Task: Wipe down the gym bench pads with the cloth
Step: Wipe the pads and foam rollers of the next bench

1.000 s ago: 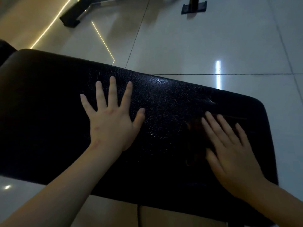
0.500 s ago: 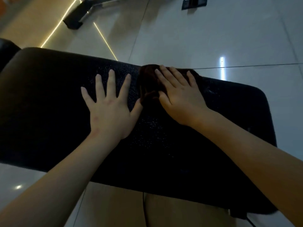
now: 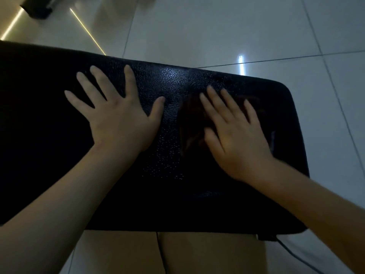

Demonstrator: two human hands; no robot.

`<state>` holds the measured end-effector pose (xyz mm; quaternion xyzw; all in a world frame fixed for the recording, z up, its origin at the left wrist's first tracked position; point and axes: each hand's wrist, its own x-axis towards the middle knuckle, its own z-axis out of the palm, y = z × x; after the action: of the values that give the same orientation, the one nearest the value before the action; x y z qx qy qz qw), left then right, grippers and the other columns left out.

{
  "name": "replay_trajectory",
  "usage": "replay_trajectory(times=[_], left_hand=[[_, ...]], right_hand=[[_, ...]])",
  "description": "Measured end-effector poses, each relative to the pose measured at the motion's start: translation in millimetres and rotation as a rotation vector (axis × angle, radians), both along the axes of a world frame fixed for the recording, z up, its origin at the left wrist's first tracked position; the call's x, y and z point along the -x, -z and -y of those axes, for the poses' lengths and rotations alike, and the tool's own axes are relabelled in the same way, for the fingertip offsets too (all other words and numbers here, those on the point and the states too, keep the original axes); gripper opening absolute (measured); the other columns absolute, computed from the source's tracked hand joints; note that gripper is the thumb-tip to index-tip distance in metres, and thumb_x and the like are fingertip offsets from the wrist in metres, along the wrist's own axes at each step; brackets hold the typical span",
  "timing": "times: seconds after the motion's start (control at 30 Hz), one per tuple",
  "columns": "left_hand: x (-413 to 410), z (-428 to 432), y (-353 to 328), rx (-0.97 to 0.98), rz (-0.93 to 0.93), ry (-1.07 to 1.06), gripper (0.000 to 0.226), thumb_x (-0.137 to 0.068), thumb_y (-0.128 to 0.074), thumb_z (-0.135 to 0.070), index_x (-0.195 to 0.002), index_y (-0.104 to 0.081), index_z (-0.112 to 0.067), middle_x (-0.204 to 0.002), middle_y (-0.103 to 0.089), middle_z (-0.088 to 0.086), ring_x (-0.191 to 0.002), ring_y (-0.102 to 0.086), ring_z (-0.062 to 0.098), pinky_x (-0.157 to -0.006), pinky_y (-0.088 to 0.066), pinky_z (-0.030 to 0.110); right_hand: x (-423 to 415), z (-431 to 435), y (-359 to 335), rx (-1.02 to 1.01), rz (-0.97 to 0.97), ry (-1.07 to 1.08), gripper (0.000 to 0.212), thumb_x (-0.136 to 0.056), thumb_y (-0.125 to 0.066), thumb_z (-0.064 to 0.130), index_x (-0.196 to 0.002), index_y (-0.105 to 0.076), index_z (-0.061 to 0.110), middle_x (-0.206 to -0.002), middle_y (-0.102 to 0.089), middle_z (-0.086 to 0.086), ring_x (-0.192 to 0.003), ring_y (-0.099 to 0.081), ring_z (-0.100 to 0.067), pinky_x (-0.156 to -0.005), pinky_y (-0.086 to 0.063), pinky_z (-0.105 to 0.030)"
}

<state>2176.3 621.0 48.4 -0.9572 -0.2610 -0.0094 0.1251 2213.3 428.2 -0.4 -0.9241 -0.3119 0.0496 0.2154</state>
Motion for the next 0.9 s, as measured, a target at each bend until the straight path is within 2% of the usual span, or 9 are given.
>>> replay_trajectory(times=[0.07,0.13,0.23,0.33,0.57,0.67,0.77,0.83,0.9], left_hand=[[0.9,-0.4,0.1,0.003,0.005,0.005,0.086,-0.09,-0.014,-0.074,-0.158,-0.007,-0.021,-0.158,-0.001,0.034,-0.146,0.003,0.052,-0.113,0.001,0.07],[-0.9,0.8,-0.4,0.013,-0.004,0.032,0.082,-0.091,-0.011,-0.071,-0.158,-0.005,-0.025,-0.16,0.001,0.031,-0.146,0.004,0.053,-0.113,0.002,0.07],[-7.1,0.1,-2.8,0.029,-0.099,0.215,0.074,-0.089,-0.002,-0.067,-0.156,0.005,-0.036,-0.163,0.009,0.019,-0.146,0.01,0.05,-0.115,0.003,0.068],[-12.7,-1.8,-4.5,0.051,-0.169,0.325,0.076,-0.086,-0.001,-0.07,-0.155,0.01,-0.039,-0.164,0.014,0.013,-0.146,0.013,0.048,-0.115,0.005,0.067],[-10.4,-1.7,-3.3,0.06,-0.143,0.333,0.08,-0.083,-0.002,-0.073,-0.156,0.005,-0.041,-0.164,0.011,0.013,-0.148,0.012,0.046,-0.116,0.005,0.066],[-10.3,0.1,-3.6,0.069,-0.13,0.335,0.079,-0.084,-0.005,-0.074,-0.156,0.003,-0.041,-0.165,0.01,0.013,-0.148,0.011,0.045,-0.116,0.005,0.066],[-10.1,0.5,-4.2,0.061,-0.136,0.328,0.079,-0.085,-0.004,-0.074,-0.156,0.006,-0.041,-0.164,0.012,0.012,-0.148,0.013,0.043,-0.116,0.005,0.065],[-10.3,1.0,-4.1,0.058,-0.147,0.328,0.079,-0.084,-0.002,-0.074,-0.155,0.008,-0.04,-0.164,0.013,0.012,-0.148,0.014,0.043,-0.116,0.006,0.066],[-11.0,0.5,-3.8,0.059,-0.148,0.328,0.079,-0.084,-0.002,-0.073,-0.155,0.008,-0.04,-0.164,0.014,0.013,-0.148,0.015,0.044,-0.115,0.006,0.066]], right_hand=[[-36.5,-24.4,-4.9,0.01,-0.032,0.054,0.07,-0.089,-0.005,0.049,-0.156,-0.007,0.027,-0.163,0.002,0.008,-0.15,0.004,-0.013,-0.119,0.002,-0.047],[-71.2,-43.0,-7.7,0.019,-0.056,0.094,0.061,-0.098,-0.015,0.044,-0.156,-0.007,0.026,-0.164,0.002,0.007,-0.15,0.003,-0.013,-0.12,0.003,-0.047],[-95.2,-56.1,-11.4,0.039,-0.079,0.099,0.055,-0.104,-0.021,0.039,-0.156,-0.012,0.023,-0.164,-0.004,0.005,-0.15,-0.001,-0.016,-0.121,-0.001,-0.047],[-84.5,-48.5,-9.1,0.02,-0.055,0.12,0.055,-0.105,-0.021,0.04,-0.156,-0.012,0.022,-0.164,-0.004,0.006,-0.15,-0.002,-0.014,-0.121,-0.001,-0.045],[25.8,26.3,4.8,0.013,-0.049,0.091,0.066,-0.095,-0.012,0.051,-0.155,-0.009,0.025,-0.163,-0.001,0.011,-0.149,0.001,-0.008,-0.121,-0.002,-0.042],[67.7,50.2,13.5,0.026,-0.047,0.09,0.061,-0.099,-0.019,0.046,-0.155,-0.014,0.024,-0.163,-0.009,0.007,-0.15,-0.006,-0.012,-0.119,-0.007,-0.045],[54.6,38.0,10.7,0.039,-0.058,0.13,0.064,-0.095,-0.018,0.047,-0.155,-0.013,0.025,-0.163,-0.008,0.007,-0.15,-0.007,-0.013,-0.119,-0.006,-0.047],[20.1,17.9,4.0,0.042,-0.072,0.196,0.068,-0.091,-0.01,0.049,-0.155,-0.008,0.028,-0.163,0.0,0.01,-0.15,0.0,-0.01,-0.12,0.0,-0.045],[-23.8,-1.9,0.8,0.063,-0.089,0.261,0.064,-0.095,-0.013,0.045,-0.156,-0.005,0.029,-0.163,0.003,0.011,-0.15,0.004,-0.01,-0.12,0.002,-0.045]])
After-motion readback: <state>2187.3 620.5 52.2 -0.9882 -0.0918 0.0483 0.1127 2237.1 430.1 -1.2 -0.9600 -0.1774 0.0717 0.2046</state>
